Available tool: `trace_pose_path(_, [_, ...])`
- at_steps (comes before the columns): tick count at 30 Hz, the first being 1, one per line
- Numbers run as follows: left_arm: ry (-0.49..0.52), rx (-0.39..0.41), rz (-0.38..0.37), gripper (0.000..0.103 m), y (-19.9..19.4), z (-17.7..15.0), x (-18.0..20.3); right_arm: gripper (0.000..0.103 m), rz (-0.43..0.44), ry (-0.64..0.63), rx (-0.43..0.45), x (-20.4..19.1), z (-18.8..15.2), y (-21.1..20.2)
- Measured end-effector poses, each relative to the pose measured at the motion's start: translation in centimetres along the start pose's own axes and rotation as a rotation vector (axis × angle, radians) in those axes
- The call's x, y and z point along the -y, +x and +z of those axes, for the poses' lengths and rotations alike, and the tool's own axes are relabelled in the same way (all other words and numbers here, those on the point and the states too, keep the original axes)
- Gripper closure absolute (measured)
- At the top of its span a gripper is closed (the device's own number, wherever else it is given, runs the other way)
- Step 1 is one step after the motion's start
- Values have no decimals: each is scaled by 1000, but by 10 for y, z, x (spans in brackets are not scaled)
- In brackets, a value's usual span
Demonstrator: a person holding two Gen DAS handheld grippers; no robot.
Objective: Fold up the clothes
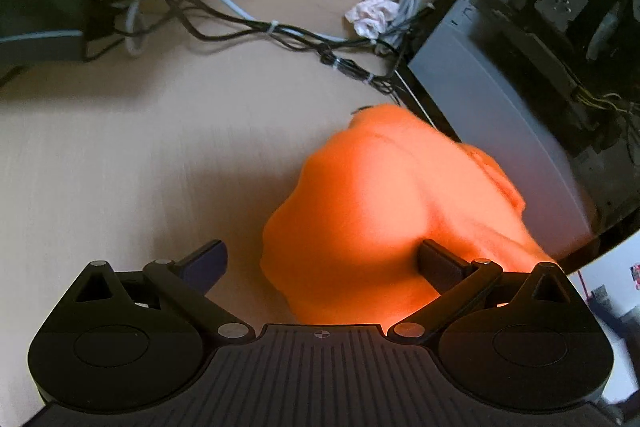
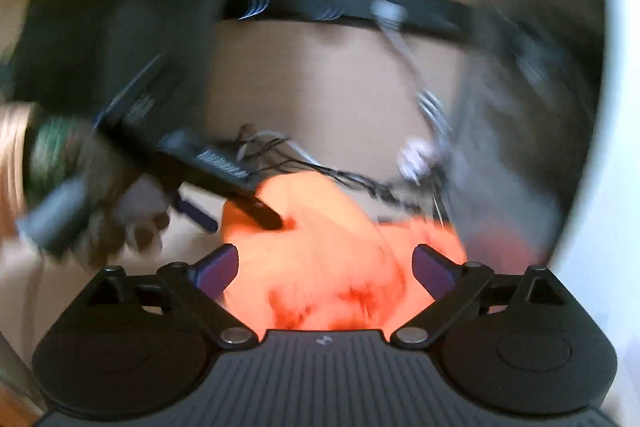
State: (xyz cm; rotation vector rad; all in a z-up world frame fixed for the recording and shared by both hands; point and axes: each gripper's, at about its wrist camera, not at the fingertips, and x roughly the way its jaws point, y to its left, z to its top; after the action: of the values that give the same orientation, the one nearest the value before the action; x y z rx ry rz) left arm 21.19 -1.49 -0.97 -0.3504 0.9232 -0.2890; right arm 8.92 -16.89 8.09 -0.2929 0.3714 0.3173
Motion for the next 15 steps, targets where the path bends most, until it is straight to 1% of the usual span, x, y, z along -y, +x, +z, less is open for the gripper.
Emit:
trace_pose_path(1, [-1,0,-3,0,-2,0,0,8,5,-87,-22,-9,3,16])
trace_pose_path(3, [-5,0,-8,0,-6,-2,-1,8,11,-209,-78,-19,3,50])
trace_pose_path(5, [-9,0,-10,0,-13,-6,-5,6,18,-237,-137,-17,-7,71])
trace_pose_path(6, [-11,1,-9,0,-18,-10,-9,4,46,-196,-160,-11,-10,79])
trace_pose_path(7, [-12,2,-9,0,-22,-14,-12,5,81,-124,-187,-4,-12,84])
trace_pose_path(8, [-19,11,-15,0,-28,-18,-17,9,119,-46,-214,1,-13,87])
trace_pose_path(10, [-52,35,-8,0,-42,-28,-31,45,212,107,-253,6,-19,88])
trace_pose_path(11, [-75,51,-6,0,-49,-32,-38,48,234,156,-262,5,-22,85])
trace_pose_path(12, [-101,67,-4,0,-57,-37,-46,53,262,216,-271,5,-25,82])
trace_pose_path(13, [-131,86,1,0,-65,-41,-53,60,307,303,-282,6,-25,77])
trace_pose_path(14, [-151,103,4,0,-73,-43,-59,61,365,402,-293,8,-26,72])
trace_pose_path(15, [-170,120,6,0,-80,-45,-65,62,459,535,-304,13,-26,68])
